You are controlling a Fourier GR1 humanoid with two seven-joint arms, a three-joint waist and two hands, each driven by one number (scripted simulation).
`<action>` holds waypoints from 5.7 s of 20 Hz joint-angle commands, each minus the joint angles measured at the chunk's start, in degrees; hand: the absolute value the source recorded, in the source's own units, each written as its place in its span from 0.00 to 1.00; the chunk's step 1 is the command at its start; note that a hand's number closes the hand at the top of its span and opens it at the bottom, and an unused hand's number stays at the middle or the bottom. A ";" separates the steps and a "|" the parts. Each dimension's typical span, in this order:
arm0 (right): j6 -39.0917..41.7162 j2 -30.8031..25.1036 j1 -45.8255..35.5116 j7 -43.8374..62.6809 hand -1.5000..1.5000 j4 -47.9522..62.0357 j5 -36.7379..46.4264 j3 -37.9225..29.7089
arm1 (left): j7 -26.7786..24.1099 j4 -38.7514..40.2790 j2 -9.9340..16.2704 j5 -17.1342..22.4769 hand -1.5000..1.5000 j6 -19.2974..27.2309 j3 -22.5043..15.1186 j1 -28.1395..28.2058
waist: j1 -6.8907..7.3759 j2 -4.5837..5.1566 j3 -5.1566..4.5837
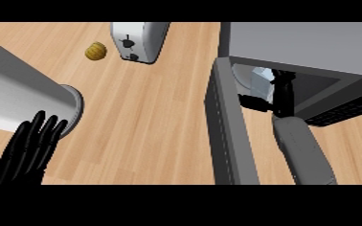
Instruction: Pick up the milk, place it into the microwave and close the microwave
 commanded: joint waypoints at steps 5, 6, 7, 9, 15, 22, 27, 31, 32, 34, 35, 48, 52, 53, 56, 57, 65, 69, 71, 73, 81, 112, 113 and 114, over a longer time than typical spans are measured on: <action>6.76 -1.62 -9.49 14.08 0.00 11.40 -2.87 -1.96 | 0.62 1.13 -1.55 -2.22 0.00 1.46 -2.02 -0.80 | -1.13 1.85 0.04; 6.73 -1.06 -9.08 13.36 0.00 11.75 -3.81 -2.64 | 0.48 1.03 -2.13 -3.10 0.00 1.83 -2.99 -0.94 | -1.33 1.93 0.14; 7.12 -0.98 -9.34 14.17 0.00 12.43 -3.60 -2.23 | 0.30 1.53 -1.41 -3.51 0.00 1.96 -1.56 -0.86 | -1.44 1.76 0.05; 8.61 -1.71 -9.90 13.97 0.00 12.97 -4.31 -2.54 | 0.84 1.51 -2.35 -4.04 0.00 2.06 -3.82 -1.13 | -2.16 1.72 0.10; 14.69 -0.57 -10.08 12.08 0.00 14.87 -6.57 -1.59 | 1.89 4.04 -2.68 -4.37 0.00 1.62 -5.66 -2.48 | -4.19 1.52 0.14; 20.95 1.20 -7.70 9.94 0.00 16.80 -9.52 -1.05 | 0.99 7.28 -1.24 -5.74 0.00 -1.38 -8.30 -3.08 | -6.47 0.70 0.05; 25.02 0.12 -6.53 9.18 0.00 17.00 -10.76 -0.79 | 2.37 10.78 -0.35 -7.81 1.00 -2.68 -10.47 -7.02 | -8.77 0.15 0.00; 28.75 -1.69 -5.44 8.29 0.00 18.45 -10.85 -0.61 | 0.60 13.86 -1.20 -13.43 1.00 -2.13 -14.13 -10.14 | -9.52 -0.39 0.00; 28.44 -1.79 -8.12 10.52 0.00 17.68 -11.77 -1.53 | 1.97 15.49 -3.10 -16.41 1.00 0.22 -15.95 -11.94 | -9.66 -0.51 -0.01; 32.26 -2.91 -3.69 8.01 0.00 16.98 -11.57 -0.54 | 1.70 18.95 -2.74 -14.45 1.00 -1.03 -14.90 -12.19 | -10.06 -0.60 -0.03; 31.27 -2.04 -2.82 8.32 0.00 17.10 -10.96 0.00 | 0.87 21.54 -2.73 -14.41 1.00 -1.25 -14.19 -13.68 | -10.09 -0.61 -0.04; 37.76 -8.89 17.28 20.65 0.00 -16.91 -16.25 0.89 | 0.57 35.31 -3.80 -22.38 1.00 0.13 -24.68 -21.74 | -10.92 -1.01 -0.10; 40.33 -9.97 23.83 19.55 0.00 -22.48 -18.09 0.43 | -4.47 46.77 -3.81 -18.22 1.00 10.39 -35.56 -25.65 | -11.55 -0.91 -0.12; 38.97 -9.80 20.16 24.37 0.00 -23.54 -19.53 -0.88 | -6.21 49.09 -3.81 -17.88 1.00 8.35 -35.19 -27.59 | -11.16 -0.84 -0.12; 39.36 -10.50 26.66 25.63 0.00 -31.28 -19.87 -0.36 | -7.88 55.61 -3.80 -17.15 1.00 13.42 -39.52 -32.93 | -11.56 -0.80 -0.13; 39.43 -10.41 24.56 25.91 0.00 -30.30 -21.75 -2.14 | -4.15 54.25 -3.80 -14.99 1.00 15.70 -43.32 -34.42 | -11.46 -0.76 -0.10; 48.09 -15.06 27.91 29.90 0.00 -36.96 -29.67 -4.30 | -2.05 60.08 -3.79 -0.61 1.00 37.92 -57.76 -46.28 | -14.05 -0.36 -0.17; 48.59 -14.77 27.42 32.33 0.00 -40.61 -31.30 -3.17 | -4.31 60.47 -3.78 5.68 1.00 45.42 -58.95 -49.57 | -15.74 -0.16 -0.25; 50.64 -16.53 25.69 32.08 0.00 -39.31 -33.19 -4.61 | -9.00 62.35 -3.79 7.96 1.00 47.60 -58.29 -49.89 | -16.11 0.20 -0.27; 52.18 -16.79 25.57 33.23 0.00 -39.70 -34.86 -4.11 | -8.22 62.30 -3.79 11.21 1.00 49.20 -57.09 -52.30 | -17.23 0.44 -0.29; 59.67 -20.47 23.11 36.09 0.00 -43.56 -39.74 -1.86 | -11.29 65.27 -3.79 17.96 1.00 53.42 -54.36 -61.84 | -21.45 0.99 -0.35; 61.89 -26.55 17.13 44.33 0.00 -46.24 -53.64 -3.95 | -22.70 79.09 -3.82 39.20 1.00 55.04 -43.92 -72.06 | -27.21 3.41 -0.41; 61.71 -26.65 16.21 44.84 0.00 -45.62 -54.11 -3.72 | -22.36 79.25 -3.82 39.47 1.00 54.75 -43.92 -73.39 | -26.64 3.76 -0.38; 62.17 -26.72 16.37 44.81 0.00 -46.02 -54.25 -3.54 | -22.92 79.47 -3.82 40.24 1.00 53.97 -43.66 -73.16 | -26.74 3.78 -0.40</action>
